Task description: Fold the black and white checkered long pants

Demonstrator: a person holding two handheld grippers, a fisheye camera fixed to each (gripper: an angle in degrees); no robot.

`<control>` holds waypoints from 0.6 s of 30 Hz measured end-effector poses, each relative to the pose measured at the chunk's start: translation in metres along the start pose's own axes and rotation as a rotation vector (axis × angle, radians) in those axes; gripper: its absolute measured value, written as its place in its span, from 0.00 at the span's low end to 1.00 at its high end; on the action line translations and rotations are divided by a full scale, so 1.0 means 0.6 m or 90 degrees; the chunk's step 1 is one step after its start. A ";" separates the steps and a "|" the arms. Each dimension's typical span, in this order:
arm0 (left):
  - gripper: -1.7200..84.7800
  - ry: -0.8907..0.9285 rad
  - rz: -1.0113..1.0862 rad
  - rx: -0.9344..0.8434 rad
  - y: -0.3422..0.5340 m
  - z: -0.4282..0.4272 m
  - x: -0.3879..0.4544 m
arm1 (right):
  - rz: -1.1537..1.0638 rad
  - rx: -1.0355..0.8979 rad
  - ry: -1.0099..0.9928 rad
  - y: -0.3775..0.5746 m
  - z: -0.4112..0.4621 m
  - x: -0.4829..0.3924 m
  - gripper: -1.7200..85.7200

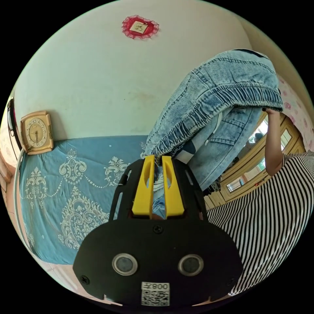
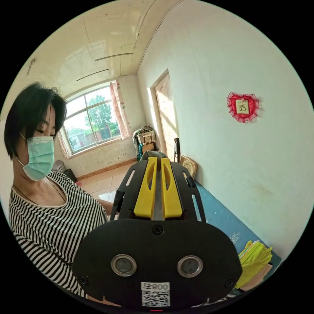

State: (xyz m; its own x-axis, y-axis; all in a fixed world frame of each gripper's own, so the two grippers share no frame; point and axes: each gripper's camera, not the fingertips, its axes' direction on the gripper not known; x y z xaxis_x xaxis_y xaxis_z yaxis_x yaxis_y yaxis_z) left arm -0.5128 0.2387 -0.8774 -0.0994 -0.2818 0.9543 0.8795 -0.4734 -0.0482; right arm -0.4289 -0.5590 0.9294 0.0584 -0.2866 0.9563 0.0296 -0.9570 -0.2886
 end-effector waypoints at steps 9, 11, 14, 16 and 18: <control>0.16 -0.025 0.075 -0.052 0.004 0.059 0.083 | -0.020 0.009 -0.018 -0.032 -0.050 0.026 0.04; 0.16 -0.040 0.066 -0.037 -0.017 0.066 0.100 | -0.034 0.002 -0.021 -0.041 -0.057 0.027 0.04; 0.16 -0.053 0.094 -0.026 -0.045 0.071 0.135 | -0.046 0.007 -0.018 -0.049 -0.077 0.033 0.03; 0.15 -0.069 0.114 -0.021 -0.065 0.074 0.158 | -0.049 0.014 -0.021 -0.051 -0.092 0.040 0.03; 0.15 -0.083 0.109 -0.018 -0.088 0.071 0.172 | -0.051 0.020 -0.021 -0.051 -0.109 0.048 0.04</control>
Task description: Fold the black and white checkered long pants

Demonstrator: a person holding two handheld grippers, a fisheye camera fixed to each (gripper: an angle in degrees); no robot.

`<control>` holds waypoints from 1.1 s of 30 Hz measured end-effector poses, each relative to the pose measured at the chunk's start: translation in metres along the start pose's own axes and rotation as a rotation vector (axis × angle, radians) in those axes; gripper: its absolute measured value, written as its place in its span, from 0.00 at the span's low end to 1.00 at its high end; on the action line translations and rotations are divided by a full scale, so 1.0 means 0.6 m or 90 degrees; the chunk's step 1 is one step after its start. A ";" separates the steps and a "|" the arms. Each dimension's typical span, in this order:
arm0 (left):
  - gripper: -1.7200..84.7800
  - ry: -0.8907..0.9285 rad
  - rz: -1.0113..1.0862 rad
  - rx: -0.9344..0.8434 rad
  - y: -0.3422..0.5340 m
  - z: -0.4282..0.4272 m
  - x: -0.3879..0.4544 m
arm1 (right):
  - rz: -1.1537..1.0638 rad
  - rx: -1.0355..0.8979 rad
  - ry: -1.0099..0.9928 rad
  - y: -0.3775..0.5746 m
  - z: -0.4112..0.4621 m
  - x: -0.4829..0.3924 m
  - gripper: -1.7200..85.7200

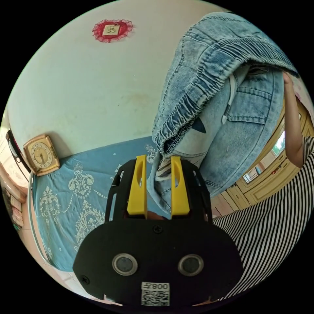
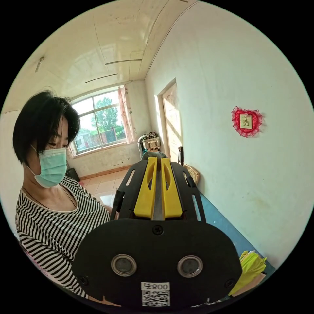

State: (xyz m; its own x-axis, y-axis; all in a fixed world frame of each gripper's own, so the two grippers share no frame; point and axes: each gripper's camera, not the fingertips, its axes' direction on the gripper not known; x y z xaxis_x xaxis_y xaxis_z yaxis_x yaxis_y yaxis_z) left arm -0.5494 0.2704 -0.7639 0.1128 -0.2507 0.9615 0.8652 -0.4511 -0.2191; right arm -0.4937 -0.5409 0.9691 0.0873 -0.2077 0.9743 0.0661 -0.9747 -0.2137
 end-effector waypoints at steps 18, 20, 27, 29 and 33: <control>0.11 0.036 0.073 0.029 -0.105 -0.076 0.076 | 0.054 0.041 0.028 0.045 -0.130 0.117 0.04; 0.11 0.018 0.085 -0.032 -0.111 -0.048 0.091 | 0.055 0.043 0.024 0.047 -0.131 0.128 0.04; 0.11 0.004 0.123 -0.002 -0.150 -0.054 0.159 | 0.042 0.038 0.001 0.041 -0.135 0.144 0.04; 0.09 -0.041 0.132 0.011 -0.165 -0.069 0.176 | 0.035 0.044 -0.003 0.042 -0.145 0.146 0.04; 0.05 -0.078 0.174 0.046 -0.179 -0.102 0.202 | 0.039 0.061 0.003 0.051 -0.172 0.157 0.04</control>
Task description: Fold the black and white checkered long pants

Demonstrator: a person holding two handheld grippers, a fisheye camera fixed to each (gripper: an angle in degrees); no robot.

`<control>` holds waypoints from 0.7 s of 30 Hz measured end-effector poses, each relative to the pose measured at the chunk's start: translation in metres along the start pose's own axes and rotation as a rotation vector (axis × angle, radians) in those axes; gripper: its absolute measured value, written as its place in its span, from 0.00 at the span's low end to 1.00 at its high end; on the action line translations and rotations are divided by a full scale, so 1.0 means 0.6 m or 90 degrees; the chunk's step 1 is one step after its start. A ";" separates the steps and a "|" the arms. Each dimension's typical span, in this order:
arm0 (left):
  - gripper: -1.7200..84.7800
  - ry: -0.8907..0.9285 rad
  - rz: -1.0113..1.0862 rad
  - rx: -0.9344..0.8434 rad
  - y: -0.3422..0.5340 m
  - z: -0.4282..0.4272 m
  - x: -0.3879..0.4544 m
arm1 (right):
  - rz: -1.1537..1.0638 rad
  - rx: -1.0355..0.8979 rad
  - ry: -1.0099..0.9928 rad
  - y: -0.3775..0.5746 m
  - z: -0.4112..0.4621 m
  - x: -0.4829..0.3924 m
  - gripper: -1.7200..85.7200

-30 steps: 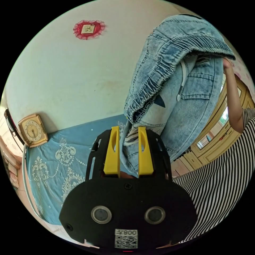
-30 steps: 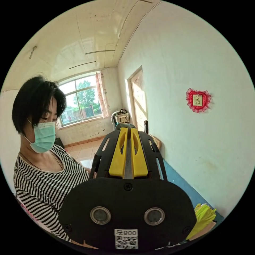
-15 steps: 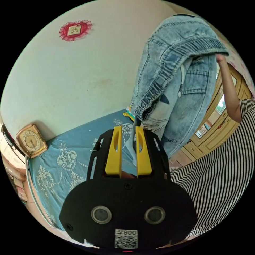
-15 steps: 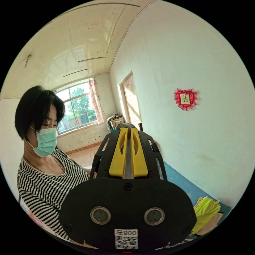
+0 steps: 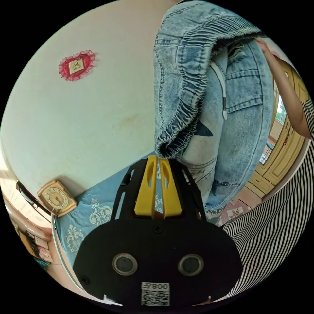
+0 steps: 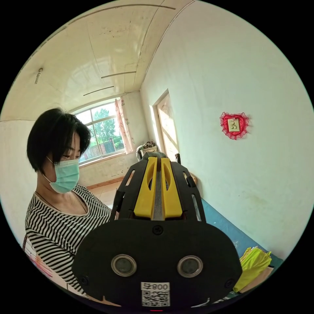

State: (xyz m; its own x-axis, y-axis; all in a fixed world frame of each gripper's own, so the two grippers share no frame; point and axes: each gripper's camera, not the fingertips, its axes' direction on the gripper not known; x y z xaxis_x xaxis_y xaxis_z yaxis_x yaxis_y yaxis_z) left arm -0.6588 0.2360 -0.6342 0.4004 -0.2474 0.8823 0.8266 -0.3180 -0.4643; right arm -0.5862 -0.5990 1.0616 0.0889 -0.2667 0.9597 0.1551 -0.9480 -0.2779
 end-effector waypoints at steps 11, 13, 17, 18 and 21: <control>0.05 0.062 0.003 0.089 -0.031 -0.093 0.007 | 0.043 0.060 0.024 0.041 -0.086 0.063 0.04; 0.07 0.062 0.009 0.081 -0.025 -0.084 0.021 | 0.045 0.067 0.014 0.044 -0.089 0.069 0.04; 0.12 0.089 0.006 0.038 0.000 -0.040 0.059 | 0.026 0.045 0.002 0.027 -0.069 0.065 0.04; 0.12 0.094 0.002 0.032 0.003 -0.034 0.064 | 0.022 0.039 0.002 0.023 -0.064 0.063 0.04; 0.12 0.110 0.010 0.009 0.013 -0.004 0.096 | 0.005 0.012 0.005 0.004 -0.042 0.056 0.04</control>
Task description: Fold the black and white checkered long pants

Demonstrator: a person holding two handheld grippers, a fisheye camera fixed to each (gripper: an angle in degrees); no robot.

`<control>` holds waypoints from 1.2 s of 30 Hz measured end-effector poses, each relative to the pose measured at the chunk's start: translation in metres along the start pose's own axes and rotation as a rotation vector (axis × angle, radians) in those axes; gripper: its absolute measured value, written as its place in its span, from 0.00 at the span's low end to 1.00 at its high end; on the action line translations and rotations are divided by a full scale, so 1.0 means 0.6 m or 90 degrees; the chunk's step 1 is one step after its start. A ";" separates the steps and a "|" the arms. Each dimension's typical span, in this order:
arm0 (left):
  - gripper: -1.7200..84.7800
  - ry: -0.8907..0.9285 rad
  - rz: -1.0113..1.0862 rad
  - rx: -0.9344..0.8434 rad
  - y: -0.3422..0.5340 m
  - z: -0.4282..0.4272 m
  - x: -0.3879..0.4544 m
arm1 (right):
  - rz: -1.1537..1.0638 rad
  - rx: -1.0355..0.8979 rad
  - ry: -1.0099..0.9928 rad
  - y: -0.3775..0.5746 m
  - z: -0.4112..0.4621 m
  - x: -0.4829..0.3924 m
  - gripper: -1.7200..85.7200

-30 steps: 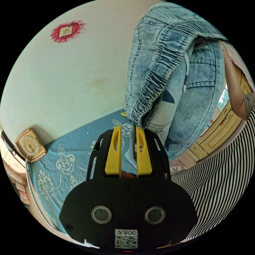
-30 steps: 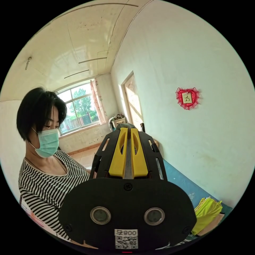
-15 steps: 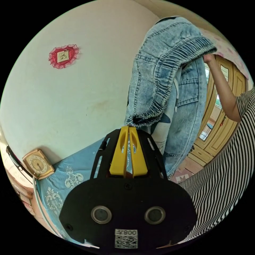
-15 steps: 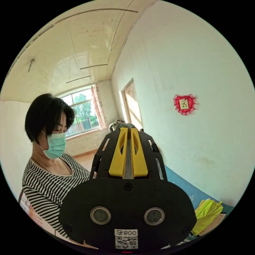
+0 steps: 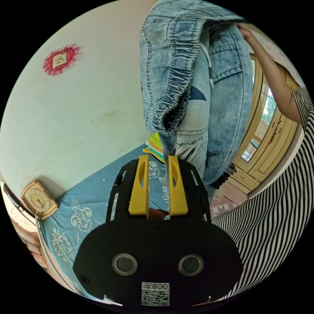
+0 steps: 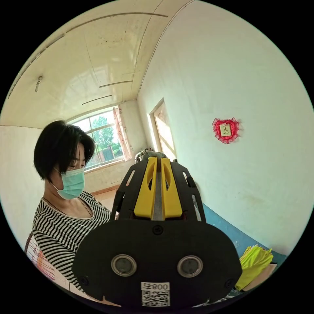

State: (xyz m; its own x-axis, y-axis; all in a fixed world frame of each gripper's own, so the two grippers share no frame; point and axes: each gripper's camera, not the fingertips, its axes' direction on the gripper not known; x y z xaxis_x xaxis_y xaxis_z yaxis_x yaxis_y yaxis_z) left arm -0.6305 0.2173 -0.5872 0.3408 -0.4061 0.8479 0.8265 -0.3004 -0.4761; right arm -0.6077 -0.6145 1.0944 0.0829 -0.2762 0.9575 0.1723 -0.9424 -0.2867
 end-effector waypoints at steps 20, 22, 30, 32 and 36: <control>0.03 -0.059 0.024 0.085 0.035 0.003 0.050 | -0.015 0.016 0.001 0.037 0.025 0.009 0.04; 0.03 -0.045 0.008 0.087 0.055 0.000 0.048 | 0.001 0.025 0.026 0.055 0.014 0.022 0.04; 0.03 0.070 -0.044 0.134 0.140 -0.031 0.069 | 0.127 0.075 0.125 0.183 -0.038 0.104 0.04; 0.03 0.103 -0.052 0.156 0.157 -0.027 0.089 | 0.149 0.082 0.128 0.212 -0.035 0.116 0.04; 0.04 0.199 -0.049 0.210 0.178 -0.011 0.128 | 0.141 0.057 0.145 0.215 -0.001 0.104 0.04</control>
State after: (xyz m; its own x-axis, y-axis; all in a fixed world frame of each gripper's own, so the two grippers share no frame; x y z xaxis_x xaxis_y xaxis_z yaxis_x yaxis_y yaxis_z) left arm -0.5191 0.1482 -0.5747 0.1637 -0.6495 0.7425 0.9597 -0.0694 -0.2723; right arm -0.5810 -0.7535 1.1171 -0.0916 -0.5173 0.8509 0.2606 -0.8372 -0.4809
